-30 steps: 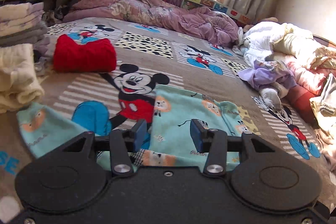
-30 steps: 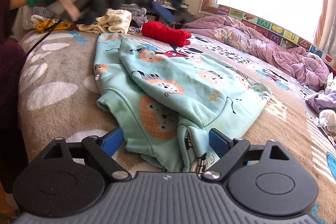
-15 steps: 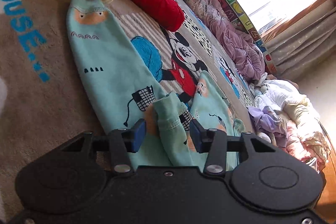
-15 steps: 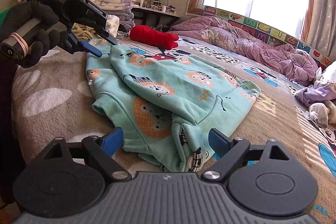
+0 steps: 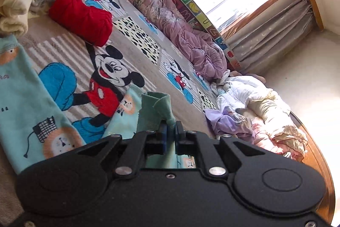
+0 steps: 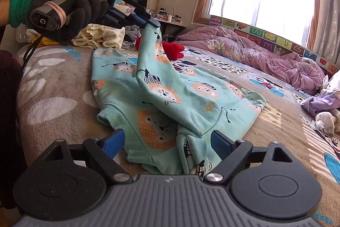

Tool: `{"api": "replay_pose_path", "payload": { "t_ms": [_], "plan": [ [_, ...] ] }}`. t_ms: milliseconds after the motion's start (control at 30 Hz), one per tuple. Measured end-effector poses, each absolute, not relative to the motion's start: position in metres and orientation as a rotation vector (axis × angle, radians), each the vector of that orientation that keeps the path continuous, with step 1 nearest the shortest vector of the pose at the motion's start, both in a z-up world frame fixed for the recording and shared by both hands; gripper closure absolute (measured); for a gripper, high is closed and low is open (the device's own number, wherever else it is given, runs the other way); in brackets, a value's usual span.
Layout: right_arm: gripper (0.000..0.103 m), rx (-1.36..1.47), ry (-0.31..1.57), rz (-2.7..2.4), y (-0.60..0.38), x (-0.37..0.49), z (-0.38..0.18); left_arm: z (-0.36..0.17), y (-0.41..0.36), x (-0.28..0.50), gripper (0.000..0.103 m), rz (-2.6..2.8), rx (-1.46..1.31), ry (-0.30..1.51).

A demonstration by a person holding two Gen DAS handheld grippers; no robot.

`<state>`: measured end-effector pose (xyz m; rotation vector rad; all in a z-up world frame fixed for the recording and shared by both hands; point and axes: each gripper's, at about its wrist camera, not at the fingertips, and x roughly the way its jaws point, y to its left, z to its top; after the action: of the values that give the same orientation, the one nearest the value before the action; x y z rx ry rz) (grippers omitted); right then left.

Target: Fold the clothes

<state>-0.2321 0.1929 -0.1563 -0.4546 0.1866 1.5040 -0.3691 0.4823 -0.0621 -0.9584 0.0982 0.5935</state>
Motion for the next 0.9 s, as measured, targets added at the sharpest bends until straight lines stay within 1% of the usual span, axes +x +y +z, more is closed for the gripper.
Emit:
{"api": "replay_pose_path", "payload": {
  "t_ms": [33,100,267,433,733,900],
  "plan": [
    [0.022,-0.460,0.187,1.509,0.193,-0.233,-0.157,-0.058,0.482,-0.362,0.099,0.581,-0.961,0.095],
    [0.025,-0.481,0.197,1.517,0.194,-0.235,-0.159,-0.051,0.483,-0.342,0.099,0.543,-0.971,0.090],
    [0.024,-0.443,0.262,1.541,0.193,-0.229,-0.160,-0.046,0.485,-0.299,0.099,0.507,-1.009,0.084],
    [0.023,-0.427,0.321,1.567,0.194,-0.224,-0.162,-0.051,0.485,-0.252,0.099,0.496,-1.014,0.122],
    [0.019,-0.418,0.370,1.602,0.197,-0.220,-0.164,-0.086,0.489,-0.177,0.099,0.507,-0.983,0.260],
    [0.019,-0.382,0.404,1.615,0.196,-0.213,-0.163,-0.104,0.492,-0.152,0.099,0.532,-0.950,0.323]
  ]
}}
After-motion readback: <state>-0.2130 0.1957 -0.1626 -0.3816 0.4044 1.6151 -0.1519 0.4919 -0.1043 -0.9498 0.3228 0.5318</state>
